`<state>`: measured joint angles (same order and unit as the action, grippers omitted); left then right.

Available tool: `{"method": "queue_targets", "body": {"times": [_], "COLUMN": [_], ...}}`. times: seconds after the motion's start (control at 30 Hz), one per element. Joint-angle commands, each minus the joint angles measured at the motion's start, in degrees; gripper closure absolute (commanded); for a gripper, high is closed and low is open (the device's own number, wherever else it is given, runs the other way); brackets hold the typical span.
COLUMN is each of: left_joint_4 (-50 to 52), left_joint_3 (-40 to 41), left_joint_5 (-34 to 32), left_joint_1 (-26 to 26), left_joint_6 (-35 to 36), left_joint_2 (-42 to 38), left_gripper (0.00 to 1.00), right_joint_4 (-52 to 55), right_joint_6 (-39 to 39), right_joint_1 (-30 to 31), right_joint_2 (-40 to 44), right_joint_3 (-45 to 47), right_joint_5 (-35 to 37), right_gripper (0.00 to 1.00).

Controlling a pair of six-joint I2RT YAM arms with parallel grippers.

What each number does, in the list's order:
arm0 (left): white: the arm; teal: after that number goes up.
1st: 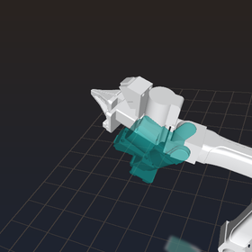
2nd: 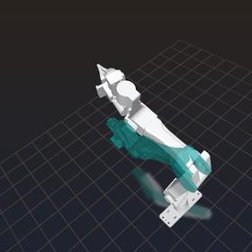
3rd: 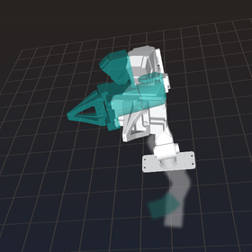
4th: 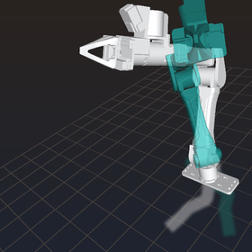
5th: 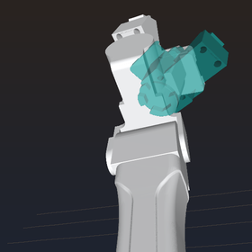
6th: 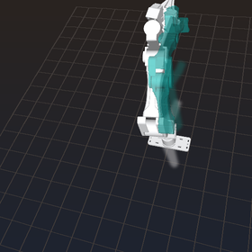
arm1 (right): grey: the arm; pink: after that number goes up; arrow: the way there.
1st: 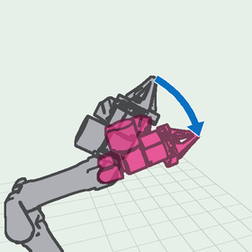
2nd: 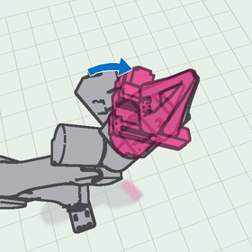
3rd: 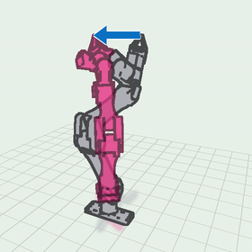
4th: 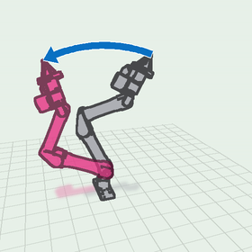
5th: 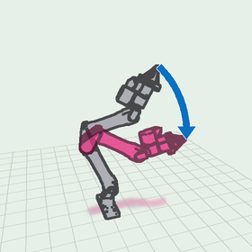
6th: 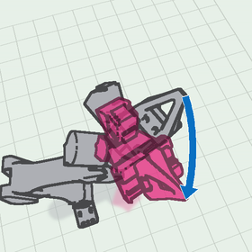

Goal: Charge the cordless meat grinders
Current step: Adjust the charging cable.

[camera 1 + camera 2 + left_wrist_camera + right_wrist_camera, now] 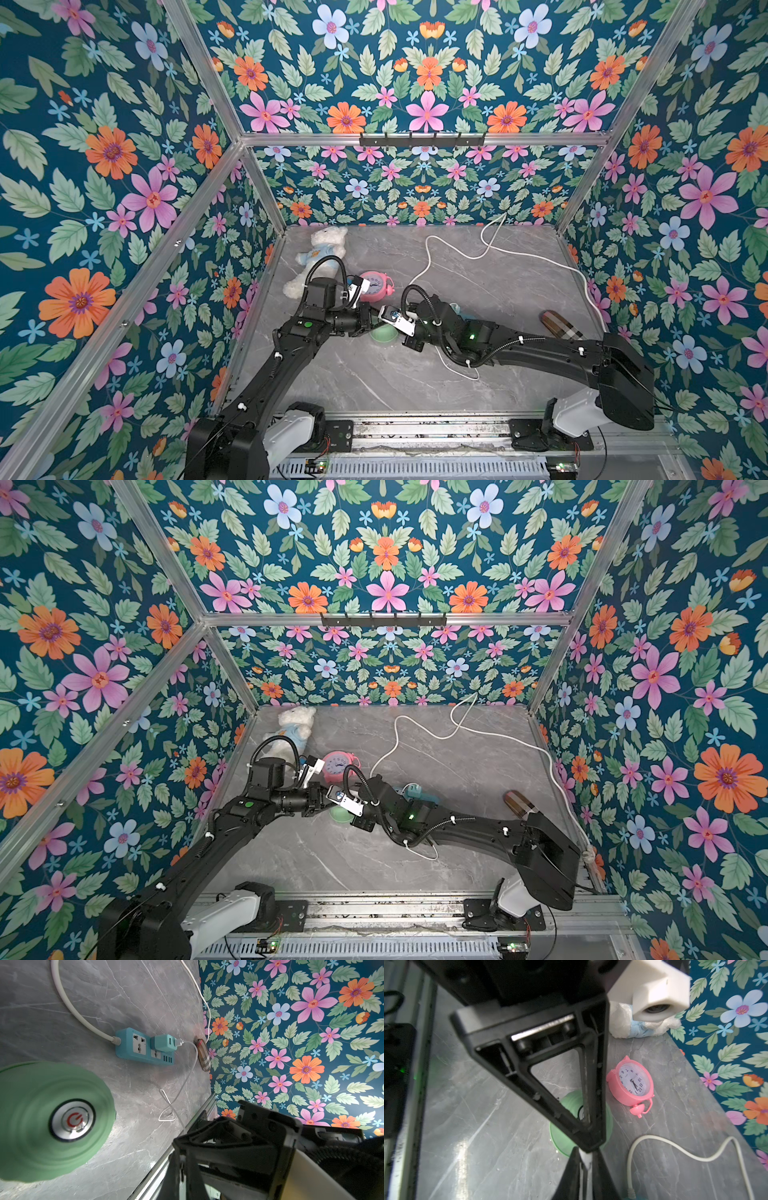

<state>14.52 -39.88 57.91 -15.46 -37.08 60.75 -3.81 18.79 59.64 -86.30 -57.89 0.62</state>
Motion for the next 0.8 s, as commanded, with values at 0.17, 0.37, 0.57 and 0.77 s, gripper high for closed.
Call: {"method": "queue_targets", "body": {"times": [0.17, 0.37, 0.57, 0.77], "left_joint_4": [-10.35, -12.24, -12.41, -12.81], "left_joint_3": [2.59, 3.48, 3.73, 3.91], "left_joint_5": [2.95, 4.24, 4.32, 4.27], "left_joint_1": [0.06, 0.07, 0.05, 0.06], "left_joint_6": [-1.39, -1.86, -1.94, -1.74], "left_joint_2": [-1.08, -1.38, -2.05, -2.23], "left_gripper": [1.0, 1.0, 1.0, 1.0], "right_joint_4": [-18.94, -31.28, -39.38, -41.9], "right_joint_6": [-32.35, -43.69, -50.24, -52.38], "right_joint_1": [-10.76, -11.59, -12.15, -12.27], "right_joint_2": [3.54, 0.09, -2.54, -2.48], "right_joint_3": [11.01, 12.5, 13.1, 13.85], "right_joint_5": [-27.58, -33.23, -35.21, -36.06], "right_gripper": [0.55, 0.54, 0.63, 0.73]}}
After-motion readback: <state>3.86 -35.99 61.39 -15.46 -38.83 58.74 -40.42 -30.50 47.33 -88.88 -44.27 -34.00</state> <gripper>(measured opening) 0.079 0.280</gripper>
